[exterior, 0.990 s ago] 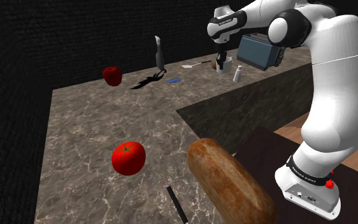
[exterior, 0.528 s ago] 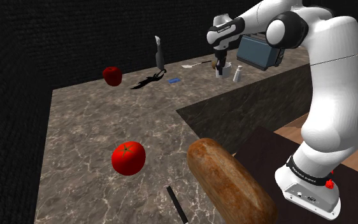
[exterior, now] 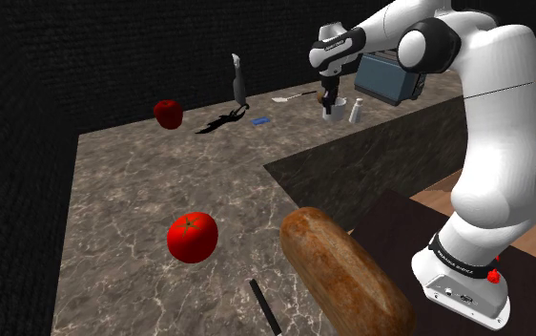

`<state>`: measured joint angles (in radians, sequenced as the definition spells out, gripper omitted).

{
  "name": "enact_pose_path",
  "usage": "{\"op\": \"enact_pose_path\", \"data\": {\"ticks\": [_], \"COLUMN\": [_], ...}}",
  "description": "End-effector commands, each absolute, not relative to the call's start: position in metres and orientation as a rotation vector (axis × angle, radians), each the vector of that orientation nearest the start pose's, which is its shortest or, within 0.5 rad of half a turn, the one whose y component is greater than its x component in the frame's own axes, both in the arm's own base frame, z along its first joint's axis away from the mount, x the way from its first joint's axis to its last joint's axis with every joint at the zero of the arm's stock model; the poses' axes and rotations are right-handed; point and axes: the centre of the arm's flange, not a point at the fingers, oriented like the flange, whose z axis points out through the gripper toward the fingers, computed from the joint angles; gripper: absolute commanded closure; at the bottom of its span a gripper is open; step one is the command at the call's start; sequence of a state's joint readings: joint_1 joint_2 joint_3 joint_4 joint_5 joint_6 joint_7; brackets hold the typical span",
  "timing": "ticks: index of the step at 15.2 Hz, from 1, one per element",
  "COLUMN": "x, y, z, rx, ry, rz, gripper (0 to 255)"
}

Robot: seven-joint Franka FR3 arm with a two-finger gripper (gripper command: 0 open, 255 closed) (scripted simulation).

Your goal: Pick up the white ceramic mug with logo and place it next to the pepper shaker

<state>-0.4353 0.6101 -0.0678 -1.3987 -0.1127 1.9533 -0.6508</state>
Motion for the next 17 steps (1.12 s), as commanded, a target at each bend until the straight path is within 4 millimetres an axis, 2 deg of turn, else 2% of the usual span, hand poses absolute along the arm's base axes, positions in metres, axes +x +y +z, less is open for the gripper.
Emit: {"op": "enact_pose_path", "data": {"ticks": [1, 5, 9, 17], "x": [0.626, 0.626, 0.632, 0.632], "y": [-0.343, -0.343, -0.337, -0.337], "z": [0.346, 0.346, 0.396, 0.396], "rx": [-3.209, -3.209, -3.209, -3.209], "ry": [-0.328, -0.328, -0.328, -0.328], "rz": [0.199, 0.199, 0.199, 0.199], "gripper": [0, 0, 0, 0]}}
